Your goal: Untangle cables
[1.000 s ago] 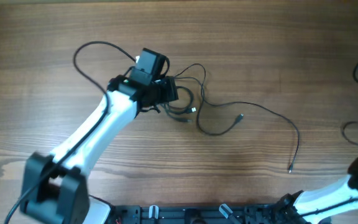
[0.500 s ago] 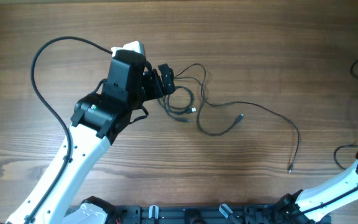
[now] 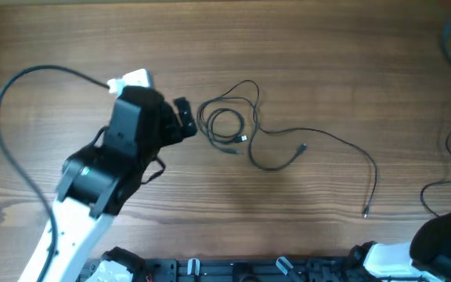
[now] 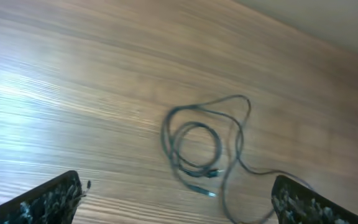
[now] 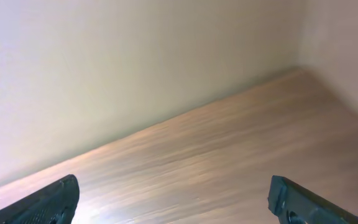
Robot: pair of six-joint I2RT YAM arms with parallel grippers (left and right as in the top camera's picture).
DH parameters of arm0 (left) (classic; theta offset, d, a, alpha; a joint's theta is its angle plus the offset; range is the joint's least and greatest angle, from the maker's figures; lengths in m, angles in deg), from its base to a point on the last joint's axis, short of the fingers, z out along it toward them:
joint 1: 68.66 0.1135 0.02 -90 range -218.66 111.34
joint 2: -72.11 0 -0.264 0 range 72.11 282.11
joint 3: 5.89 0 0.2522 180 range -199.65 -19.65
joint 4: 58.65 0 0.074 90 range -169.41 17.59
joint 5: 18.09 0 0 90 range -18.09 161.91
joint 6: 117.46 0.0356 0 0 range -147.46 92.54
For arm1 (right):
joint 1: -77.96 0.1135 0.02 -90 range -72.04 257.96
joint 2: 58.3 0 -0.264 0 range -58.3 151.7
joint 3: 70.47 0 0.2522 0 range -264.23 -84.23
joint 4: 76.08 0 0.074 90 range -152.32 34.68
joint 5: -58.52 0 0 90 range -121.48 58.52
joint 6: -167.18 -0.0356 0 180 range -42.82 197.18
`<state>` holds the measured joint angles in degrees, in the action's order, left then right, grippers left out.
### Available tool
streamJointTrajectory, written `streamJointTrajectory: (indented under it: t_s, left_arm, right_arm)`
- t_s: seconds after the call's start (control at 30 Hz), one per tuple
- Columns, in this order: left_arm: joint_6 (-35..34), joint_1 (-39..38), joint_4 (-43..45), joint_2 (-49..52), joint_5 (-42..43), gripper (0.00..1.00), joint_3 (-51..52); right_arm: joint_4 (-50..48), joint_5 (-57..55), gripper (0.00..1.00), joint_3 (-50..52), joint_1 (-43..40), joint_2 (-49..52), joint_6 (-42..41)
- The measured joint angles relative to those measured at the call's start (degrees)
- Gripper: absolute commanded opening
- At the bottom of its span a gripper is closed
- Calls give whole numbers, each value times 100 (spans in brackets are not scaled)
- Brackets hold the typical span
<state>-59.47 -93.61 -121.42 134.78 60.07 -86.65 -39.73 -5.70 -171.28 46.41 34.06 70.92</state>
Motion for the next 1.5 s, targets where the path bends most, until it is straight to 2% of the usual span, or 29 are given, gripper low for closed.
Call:
streamJointTrajectory:
  t_s: [0.13, 0.2, 0.3, 0.5, 0.77, 1.0, 1.13, 1.33, 1.5]
  left_arm:
    - [-142, 0, -404, -557, -575, 100, 0]
    - [-398, 0, -669, -911, -957, 100, 9]
    - [-887, 0, -1067, -1735, -1502, 100, 76]
    - [-1228, 11, -2015, -2691, -1613, 100, 190]
    - [-1300, 11, -2201, -2702, -1532, 100, 214]
    - [-1316, 11, -2201, -2702, -1532, 100, 219]
    - [-1318, 11, -2201, -2702, -1532, 100, 219]
    - [-1333, 11, -2199, -2702, -1532, 100, 219]
    - [-1335, 11, -2208, -2702, -1532, 100, 219]
  right_arm:
    - [741, 531, 100, -4, 1244, -2, 9]
    - [981, 706, 100, 4, 2129, 9, 195]
    - [1064, 765, 100, 129, 2940, 72, 334]
    - [1193, 767, 100, 286, 4129, 553, 398]
    - [1054, 855, 100, 315, 4870, 573, 262]
    - [826, 925, 100, 315, 5263, 573, -1139]
    - [1126, 1156, 100, 315, 5318, 573, -1534]
    - [1921, 1266, 100, 315, 5364, 573, -1353]
    - [2330, 769, 100, 315, 5366, 573, -1167]
